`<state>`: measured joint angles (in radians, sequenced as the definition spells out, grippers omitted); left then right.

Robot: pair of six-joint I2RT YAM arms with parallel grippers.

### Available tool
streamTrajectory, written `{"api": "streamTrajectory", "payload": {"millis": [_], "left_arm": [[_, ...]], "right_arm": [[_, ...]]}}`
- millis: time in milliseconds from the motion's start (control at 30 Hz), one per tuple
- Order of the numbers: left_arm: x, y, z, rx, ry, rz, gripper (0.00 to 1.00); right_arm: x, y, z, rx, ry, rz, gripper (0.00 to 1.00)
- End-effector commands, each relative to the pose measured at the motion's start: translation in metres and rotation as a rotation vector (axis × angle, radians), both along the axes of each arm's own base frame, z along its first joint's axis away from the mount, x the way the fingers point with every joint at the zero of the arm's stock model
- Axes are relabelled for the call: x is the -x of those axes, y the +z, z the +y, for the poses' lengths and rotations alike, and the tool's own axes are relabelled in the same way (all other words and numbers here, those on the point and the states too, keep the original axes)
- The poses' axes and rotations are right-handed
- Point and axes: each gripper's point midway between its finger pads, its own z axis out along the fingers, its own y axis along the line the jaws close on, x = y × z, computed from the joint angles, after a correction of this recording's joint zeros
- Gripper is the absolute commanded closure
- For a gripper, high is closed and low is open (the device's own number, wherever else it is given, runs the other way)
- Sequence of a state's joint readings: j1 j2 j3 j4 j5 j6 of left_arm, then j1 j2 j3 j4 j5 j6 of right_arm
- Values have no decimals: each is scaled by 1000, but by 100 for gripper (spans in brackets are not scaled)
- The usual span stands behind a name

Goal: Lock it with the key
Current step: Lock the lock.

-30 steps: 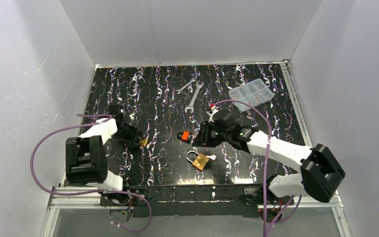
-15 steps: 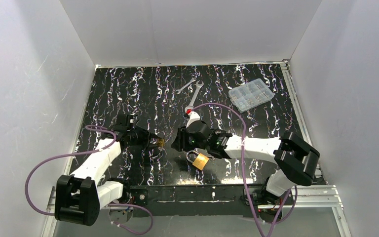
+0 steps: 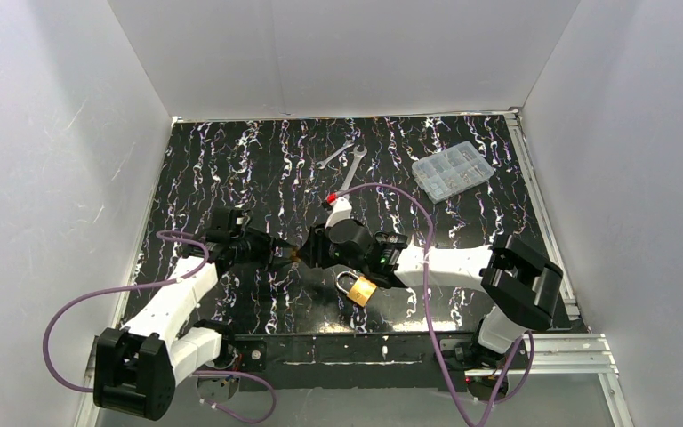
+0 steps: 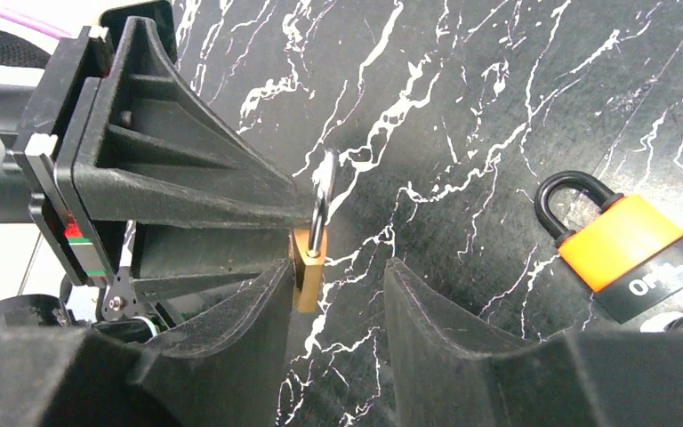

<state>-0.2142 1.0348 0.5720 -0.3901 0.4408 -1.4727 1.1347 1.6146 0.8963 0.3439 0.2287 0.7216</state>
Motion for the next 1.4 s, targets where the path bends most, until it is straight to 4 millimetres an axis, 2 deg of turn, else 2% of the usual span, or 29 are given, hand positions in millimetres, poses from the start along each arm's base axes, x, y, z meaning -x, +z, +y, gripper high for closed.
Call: {"api": "streamTrajectory", "payload": {"millis": [0, 233, 500, 567, 633, 667, 700, 800, 867, 900, 967, 1067, 1167, 1233, 1267, 1300, 1367], "left_arm": [[-1, 26, -13, 57, -24, -46, 92], [-2, 39, -16, 78, -20, -80, 92], [-3, 48, -24, 93, -32, -98, 92], [-3, 49, -25, 94, -39, -100, 91], [-2, 53, -27, 95, -50, -115, 88], [-2, 56, -27, 94, -55, -127, 85], [-1, 58, -26, 88, -62, -137, 77], [2, 65, -22, 47, -96, -178, 46], [2, 74, -22, 26, -138, -225, 30], [3, 77, -22, 11, -168, -253, 24], [3, 87, -23, -4, -217, -312, 19], [2, 105, -23, -53, -323, -430, 18], [1, 131, -26, -125, -519, -580, 20], [5, 158, -34, -104, -653, -714, 20], [10, 170, -38, -87, -714, -777, 21], [19, 188, -43, -55, -813, -880, 22], [50, 222, -54, 58, -998, -1041, 29]], "right_arm": [[-16, 41, 17, -84, -28, -90, 51], [-16, 42, 20, -93, -29, -86, 59], [-15, 45, 19, -97, -23, -87, 60], [-15, 47, 19, -101, -25, -89, 65], [-14, 50, 17, -100, -23, -89, 83], [-13, 52, 15, -98, -25, -90, 95], [-13, 54, 13, -95, -24, -93, 99], [-11, 66, 3, -95, -9, -113, 99], [-7, 76, -6, -98, 17, -123, 99], [-4, 87, -11, -109, 34, -136, 99], [1, 95, -24, -97, 64, -141, 99], [26, 108, -38, -112, 241, -105, 99], [61, 121, -58, -130, 431, -71, 99], [87, 127, -73, -133, 550, -43, 99], [99, 132, -81, -136, 599, -34, 99], [122, 138, -95, -141, 685, -8, 99], [158, 158, -117, -180, 823, 31, 99]]}}
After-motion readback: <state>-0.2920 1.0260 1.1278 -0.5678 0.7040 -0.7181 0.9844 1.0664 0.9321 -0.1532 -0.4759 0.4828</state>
